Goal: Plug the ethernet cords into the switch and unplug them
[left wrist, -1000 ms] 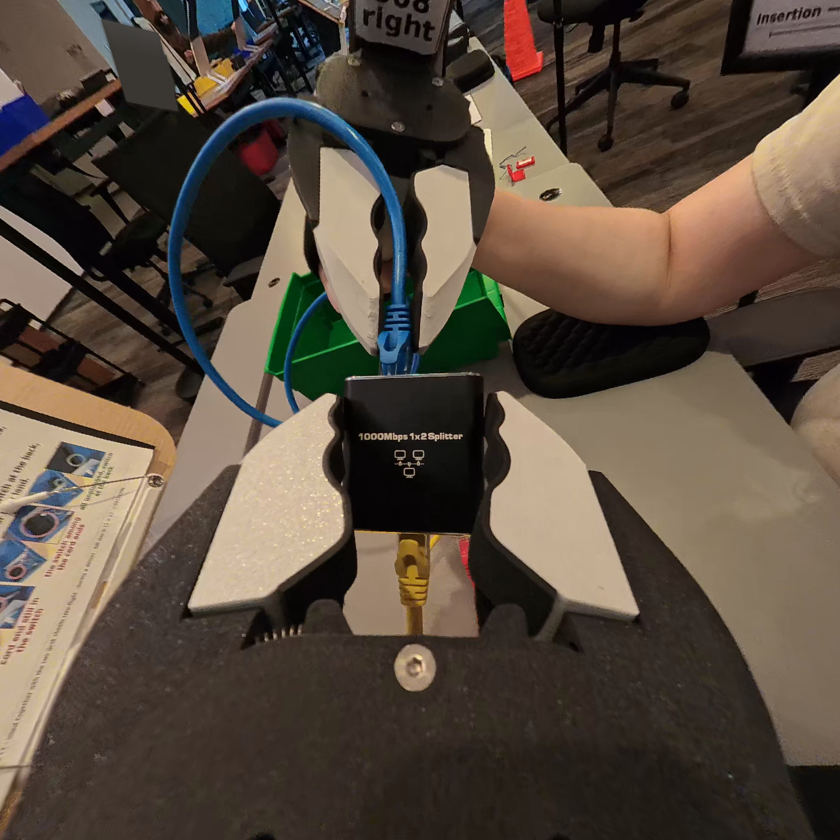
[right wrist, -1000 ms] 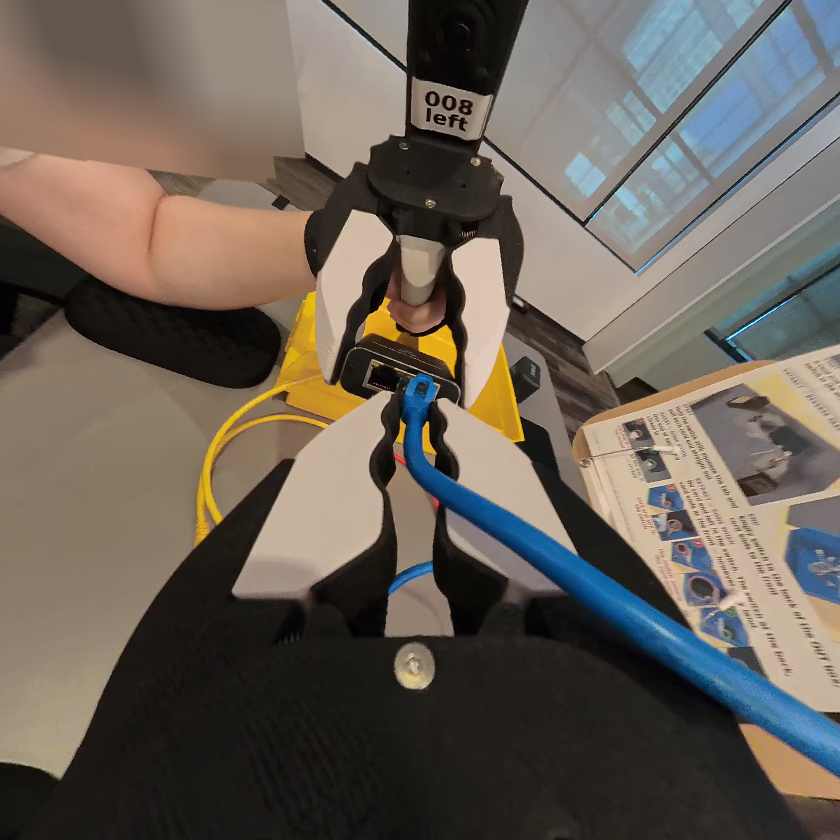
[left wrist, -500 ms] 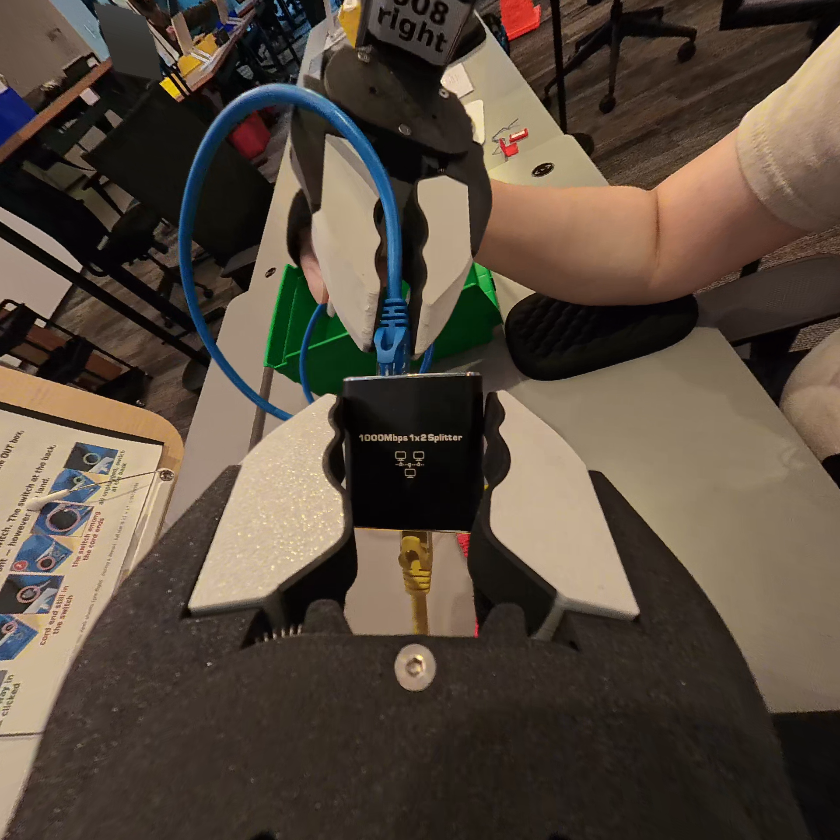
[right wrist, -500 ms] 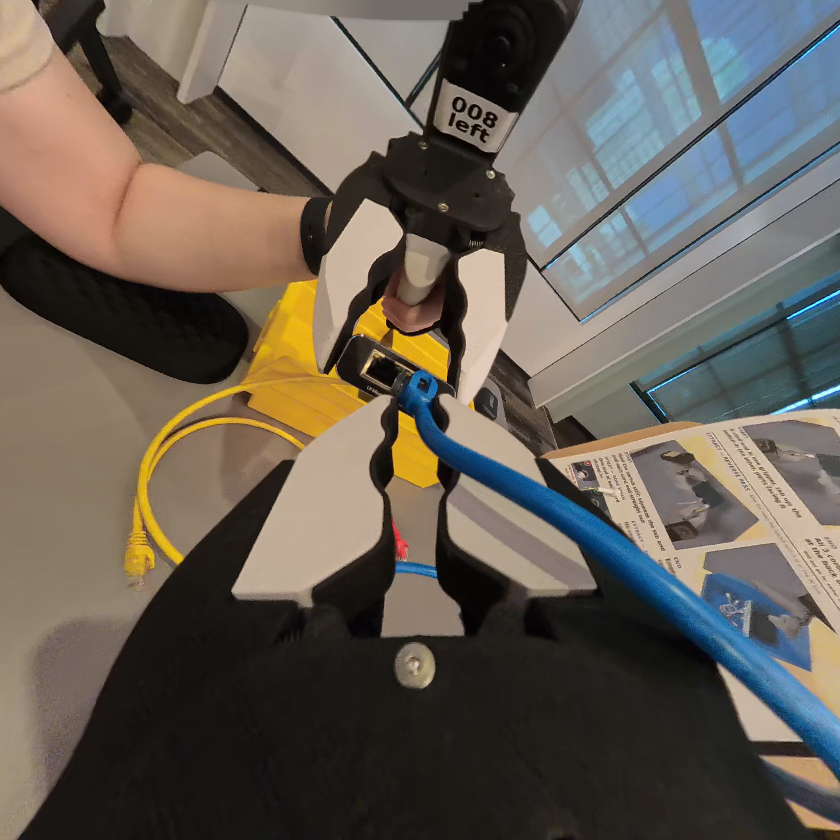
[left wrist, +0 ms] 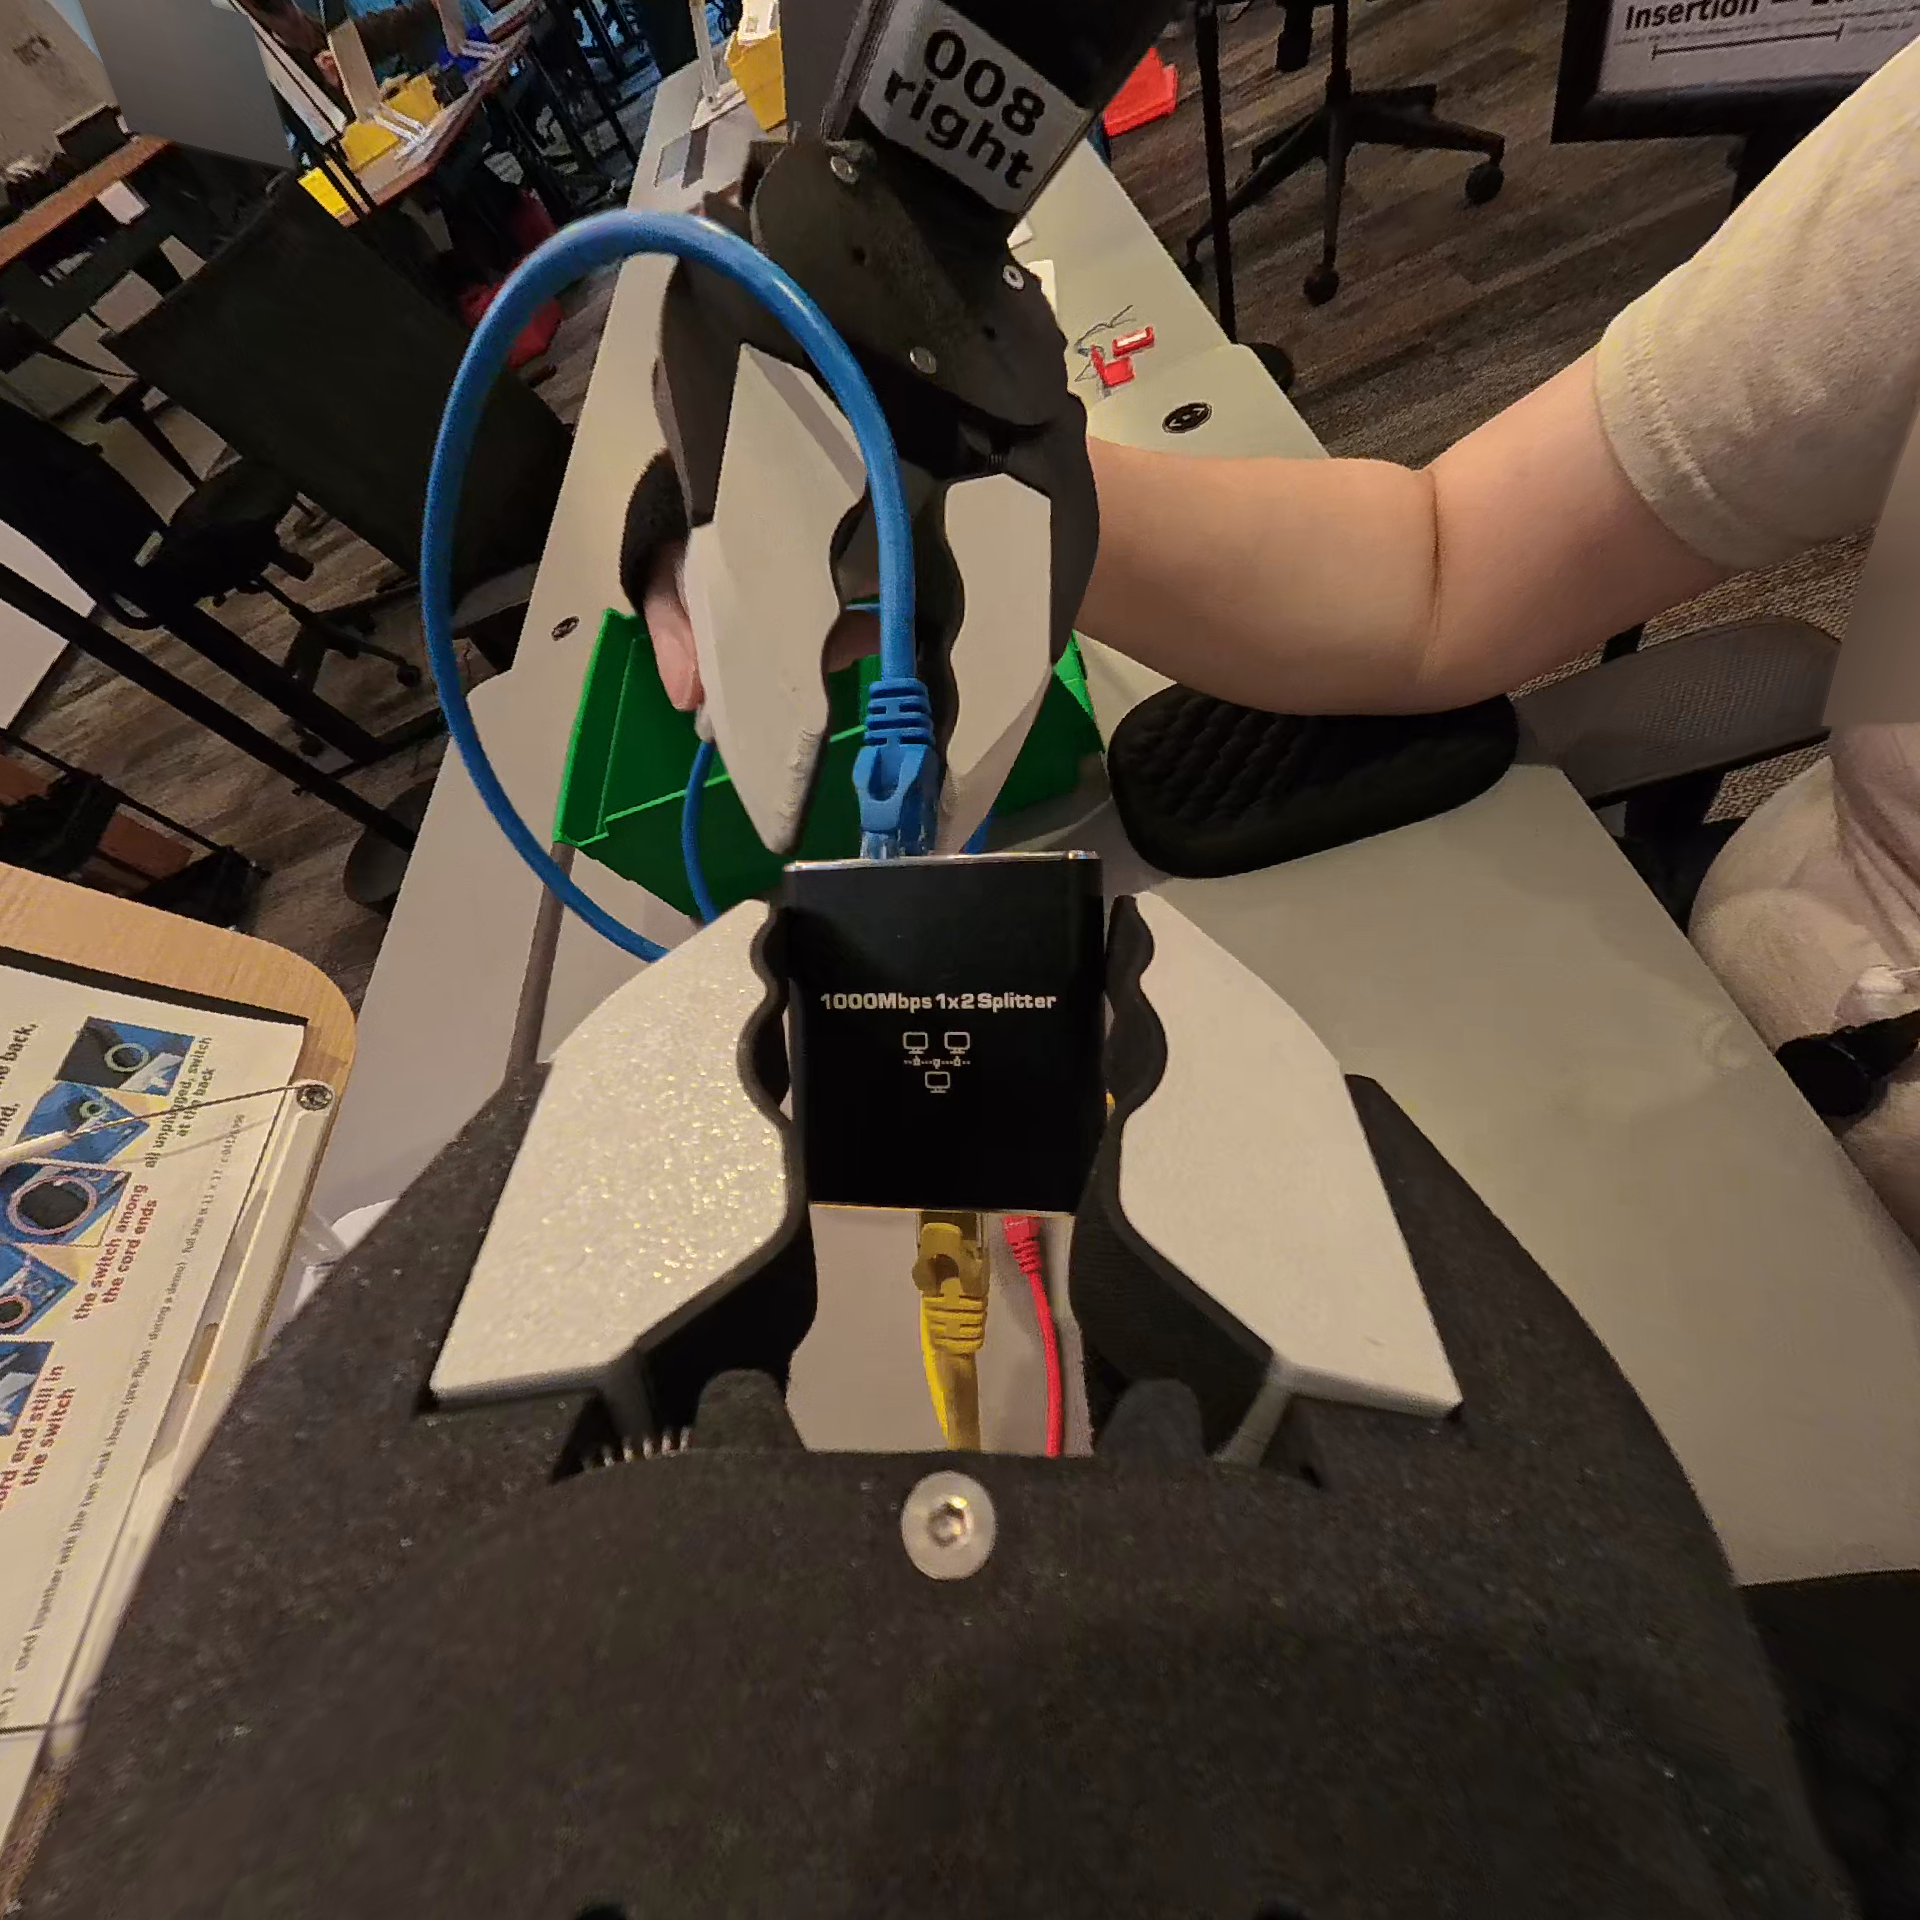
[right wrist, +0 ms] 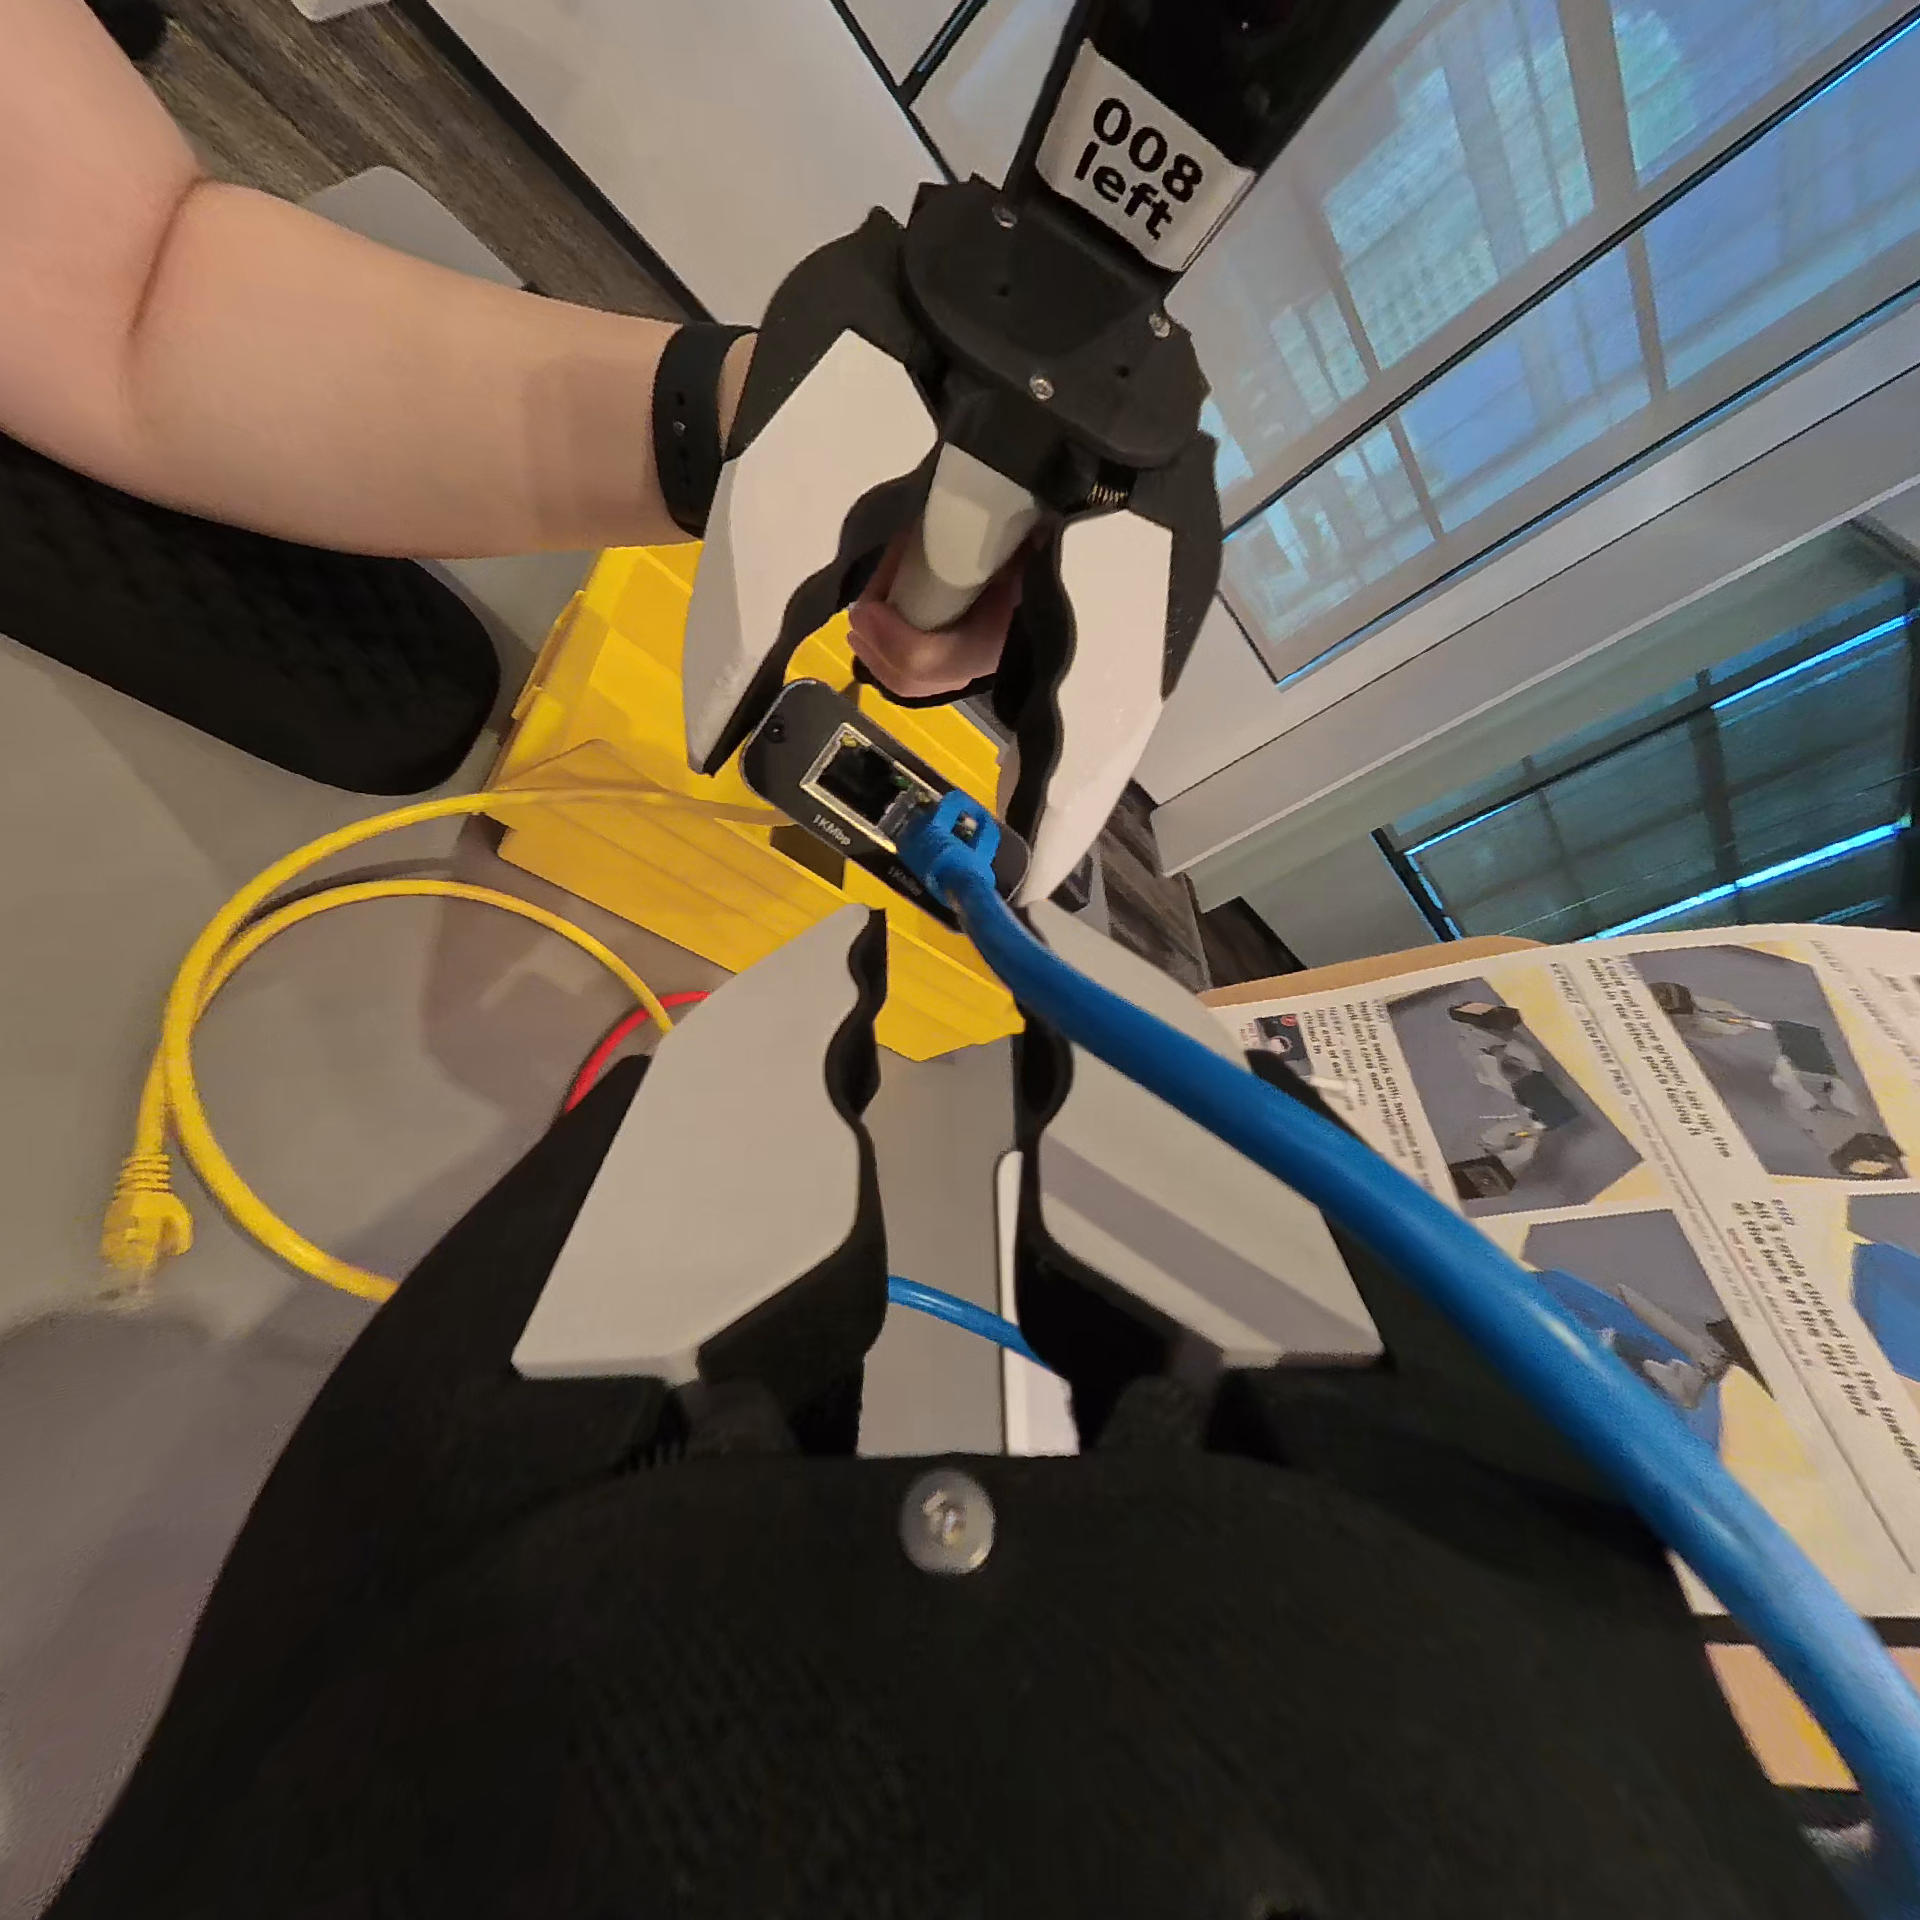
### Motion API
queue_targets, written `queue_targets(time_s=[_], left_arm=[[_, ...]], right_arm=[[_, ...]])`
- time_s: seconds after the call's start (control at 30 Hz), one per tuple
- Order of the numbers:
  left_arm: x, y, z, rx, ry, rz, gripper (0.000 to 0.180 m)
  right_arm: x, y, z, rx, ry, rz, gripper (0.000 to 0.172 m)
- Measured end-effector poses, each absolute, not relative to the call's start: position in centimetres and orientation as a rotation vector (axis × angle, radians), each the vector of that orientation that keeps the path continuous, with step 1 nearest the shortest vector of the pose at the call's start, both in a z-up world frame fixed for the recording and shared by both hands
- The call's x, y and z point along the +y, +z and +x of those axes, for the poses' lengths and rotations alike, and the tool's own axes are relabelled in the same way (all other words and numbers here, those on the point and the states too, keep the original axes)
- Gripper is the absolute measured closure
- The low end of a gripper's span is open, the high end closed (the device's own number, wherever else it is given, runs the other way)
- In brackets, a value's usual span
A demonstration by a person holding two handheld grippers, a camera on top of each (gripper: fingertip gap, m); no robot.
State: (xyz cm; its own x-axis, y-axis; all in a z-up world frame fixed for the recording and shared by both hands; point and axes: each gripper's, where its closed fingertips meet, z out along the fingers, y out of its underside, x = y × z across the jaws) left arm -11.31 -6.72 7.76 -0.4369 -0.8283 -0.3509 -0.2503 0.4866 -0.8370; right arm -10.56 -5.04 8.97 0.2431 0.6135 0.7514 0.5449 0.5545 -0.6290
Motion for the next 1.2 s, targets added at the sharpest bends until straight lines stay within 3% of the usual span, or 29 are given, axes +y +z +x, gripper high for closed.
queue_targets(time_s=[0.03,0.47,1.2], left_arm=[[-6.8,7.7,-11.3,1.944,-0.934,-0.897,0.122],[-8.1,5.9,-12.8,2.114,-1.174,-0.973,0.122],[-10.1,3.2,-13.4,2.341,-1.404,-1.017,0.123]], right_arm=[[-5.0,9.1,-10.6,-1.402,0.045,-1.067,0.145],[-6.0,7.1,-13.2,-1.585,-0.181,-0.975,0.138],[-7.9,3.9,-13.6,-1.761,0.025,-1.160,0.143]])
